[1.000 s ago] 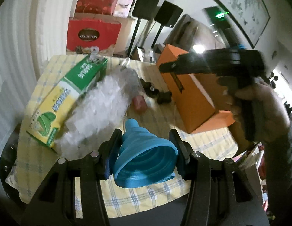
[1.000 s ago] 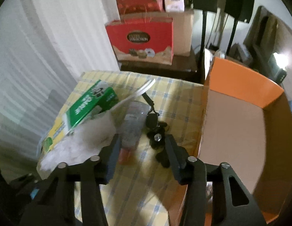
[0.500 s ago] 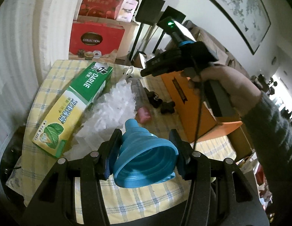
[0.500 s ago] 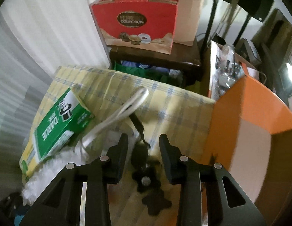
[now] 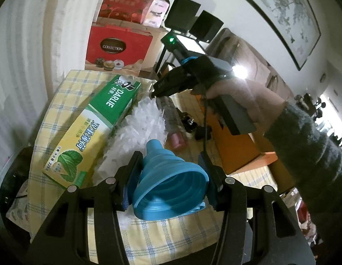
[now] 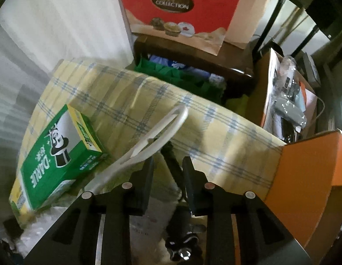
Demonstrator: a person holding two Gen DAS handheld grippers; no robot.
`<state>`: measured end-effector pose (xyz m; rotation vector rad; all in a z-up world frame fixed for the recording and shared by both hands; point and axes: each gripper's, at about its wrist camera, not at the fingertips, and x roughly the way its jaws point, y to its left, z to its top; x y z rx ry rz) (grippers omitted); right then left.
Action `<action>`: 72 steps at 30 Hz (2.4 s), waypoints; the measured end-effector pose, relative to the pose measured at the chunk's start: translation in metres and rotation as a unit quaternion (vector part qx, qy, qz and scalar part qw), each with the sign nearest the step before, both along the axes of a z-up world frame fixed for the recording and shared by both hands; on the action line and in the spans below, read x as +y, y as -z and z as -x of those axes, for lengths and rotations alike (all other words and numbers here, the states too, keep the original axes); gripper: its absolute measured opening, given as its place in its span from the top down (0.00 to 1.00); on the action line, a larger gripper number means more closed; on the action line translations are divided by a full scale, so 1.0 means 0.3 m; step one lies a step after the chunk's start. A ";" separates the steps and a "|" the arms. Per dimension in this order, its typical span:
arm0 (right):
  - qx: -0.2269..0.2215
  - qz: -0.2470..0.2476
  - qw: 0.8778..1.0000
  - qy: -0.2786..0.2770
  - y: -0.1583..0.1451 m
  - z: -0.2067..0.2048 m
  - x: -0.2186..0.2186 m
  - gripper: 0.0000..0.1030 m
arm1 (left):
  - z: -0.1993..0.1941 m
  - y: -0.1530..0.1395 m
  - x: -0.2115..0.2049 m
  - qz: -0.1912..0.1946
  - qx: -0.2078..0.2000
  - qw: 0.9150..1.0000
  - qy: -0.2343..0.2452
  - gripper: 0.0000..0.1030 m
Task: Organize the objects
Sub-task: 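Close the right gripper on the black knob strap and lift it, then carry the black strap with the right gripper while the left carries the blue funnel over the box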
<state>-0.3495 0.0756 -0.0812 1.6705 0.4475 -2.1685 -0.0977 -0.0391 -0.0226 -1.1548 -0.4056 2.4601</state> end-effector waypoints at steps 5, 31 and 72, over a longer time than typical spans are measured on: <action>0.014 -0.012 1.000 -0.001 0.001 -0.009 0.000 0.90 | 0.000 -0.002 -0.002 -0.002 0.000 1.000 0.000 0.53; 0.119 0.135 0.979 0.091 -0.389 -0.214 0.290 0.92 | 0.041 -0.136 0.049 0.001 0.027 1.000 -0.014 0.53; 0.294 0.149 0.930 0.164 -0.595 -0.726 0.696 0.91 | 0.141 -0.342 0.556 0.100 0.101 0.990 -0.024 0.53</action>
